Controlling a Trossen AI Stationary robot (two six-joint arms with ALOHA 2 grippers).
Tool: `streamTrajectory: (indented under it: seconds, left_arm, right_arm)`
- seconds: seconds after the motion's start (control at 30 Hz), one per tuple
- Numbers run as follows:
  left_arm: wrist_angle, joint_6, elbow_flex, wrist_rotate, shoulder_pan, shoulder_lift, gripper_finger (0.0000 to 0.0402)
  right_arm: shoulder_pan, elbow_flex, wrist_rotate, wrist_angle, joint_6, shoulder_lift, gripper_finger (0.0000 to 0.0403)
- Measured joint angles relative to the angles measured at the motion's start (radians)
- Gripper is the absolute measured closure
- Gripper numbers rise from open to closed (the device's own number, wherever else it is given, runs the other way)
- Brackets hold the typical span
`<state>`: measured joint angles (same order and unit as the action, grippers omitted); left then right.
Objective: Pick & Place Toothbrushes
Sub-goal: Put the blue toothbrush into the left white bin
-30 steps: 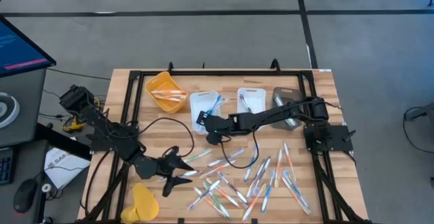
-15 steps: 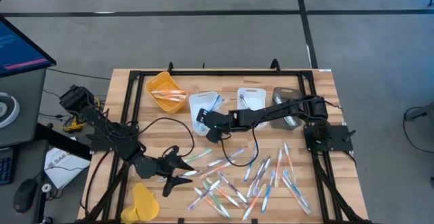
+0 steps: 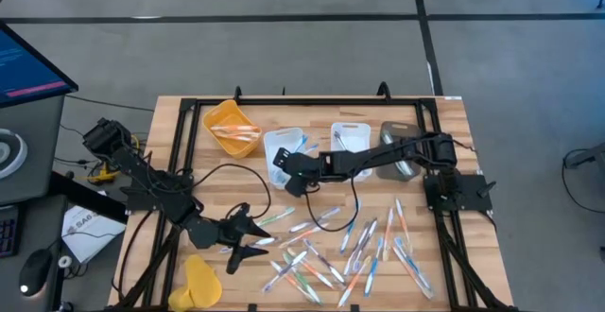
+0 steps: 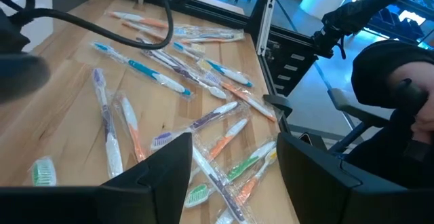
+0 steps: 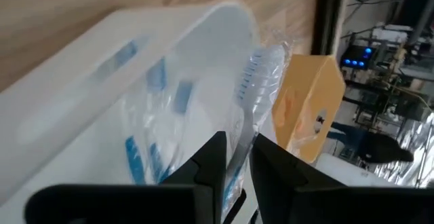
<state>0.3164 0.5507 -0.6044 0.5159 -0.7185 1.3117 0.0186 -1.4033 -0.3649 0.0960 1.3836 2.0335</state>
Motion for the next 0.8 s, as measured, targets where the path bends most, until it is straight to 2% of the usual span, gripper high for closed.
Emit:
streamTrajectory:
  seconds: [0.1,0.8]
  left_arm:
    - [0.0,0.0,0.0,0.0,0.0,0.0,0.0193]
    - [0.0,0.0,0.0,0.0,0.0,0.0,0.0193]
  right_arm:
    - [0.008,0.0,0.0,-0.027,-0.052,0.0,0.0344]
    - [0.014,0.0,-0.033,-0.041,-0.149,0.0,0.0344]
